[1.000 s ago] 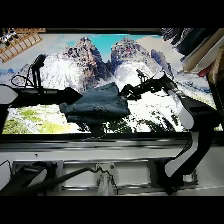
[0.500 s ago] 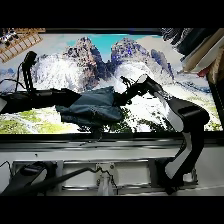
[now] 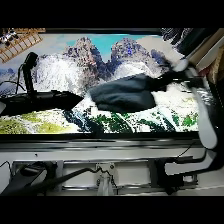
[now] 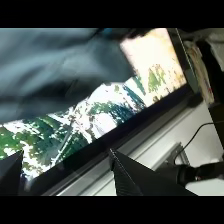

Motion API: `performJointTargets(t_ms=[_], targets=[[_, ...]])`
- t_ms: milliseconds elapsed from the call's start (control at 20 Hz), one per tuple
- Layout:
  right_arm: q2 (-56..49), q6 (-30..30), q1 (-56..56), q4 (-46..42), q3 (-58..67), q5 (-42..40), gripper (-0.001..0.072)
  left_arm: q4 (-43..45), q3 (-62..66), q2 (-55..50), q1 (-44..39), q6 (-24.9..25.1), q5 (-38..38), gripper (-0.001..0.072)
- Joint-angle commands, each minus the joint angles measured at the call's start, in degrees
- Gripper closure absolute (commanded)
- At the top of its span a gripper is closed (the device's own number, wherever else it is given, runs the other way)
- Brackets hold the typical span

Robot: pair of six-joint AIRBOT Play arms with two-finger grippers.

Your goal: Fold the clothes and pants, and hang the long-sleeved shirts on hangers.

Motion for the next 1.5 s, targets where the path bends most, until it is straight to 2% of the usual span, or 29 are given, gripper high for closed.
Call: performJointTargets(t_ms=[0,250,400,550,700,850,900,1000,1050,1150,1250,1350,1400,1450], targets=[[9.0,5.3,-13.9,-4.2,-3.7,-1.9,0.0674,0.0,0.0,0.0,-3.1,0.0,1.9,0.0153],[23.3,11.3,-32.4,-6.4,-18.9,-11.6,0.0674,0.1,0.0,-0.2,-8.0,0.0,4.4,0.0153],[31.8,12.3,-45.0,-7.0,-28.0,-16.9,0.0674,0.5,0.0,-0.2,-9.9,0.0,4.4,0.0153],[38.0,11.3,-57.6,-7.0,-35.7,-18.7,0.0674,0.5,0.0,-0.2,-11.0,0.1,4.5,0.0153],[39.4,11.0,-60.8,-6.8,-42.2,-18.1,0.0674,0.9,-0.2,-0.2,-11.1,0.0,4.4,0.0153],[39.4,9.3,-61.2,-14.7,-45.7,-16.0,0.0673,1.2,-0.2,-0.2,-11.2,0.0,3.0,0.0152],[39.4,9.2,-61.2,-16.1,-46.1,-13.7,0.0577,1.3,-0.2,-0.2,-11.2,0.1,2.7,0.0152],[39.4,9.3,-61.2,-16.1,-45.3,-7.1,0.0004,2.2,-0.2,-0.2,-11.1,0.6,2.8,0.0151],[39.4,9.9,-61.2,-16.2,-43.9,-4.1,0.0045,2.3,-0.2,-0.4,-11.1,1.6,3.0,0.0150],[39.7,12.3,-61.2,-13.4,-37.7,-2.0,0.0061,2.7,-0.2,-1.3,-11.1,1.6,3.7,0.0147],[41.6,10.9,-60.3,-0.6,-29.4,-8.1,0.0070,5.1,-0.1,-2.3,-11.1,1.5,5.4,0.0147],[44.7,-1.3,-54.0,17.7,-23.1,-21.4,0.0070,9.6,2.1,-4.1,-11.0,0.9,8.7,0.0147],[45.2,-7.2,-49.2,23.9,-20.9,-24.6,0.0070,13.3,5.4,-5.8,-10.8,-0.8,8.7,0.0147],[44.9,-11.3,-43.1,26.1,-18.4,-24.9,0.0070,18.2,9.3,-7.8,-10.8,-2.8,8.0,0.0147]])
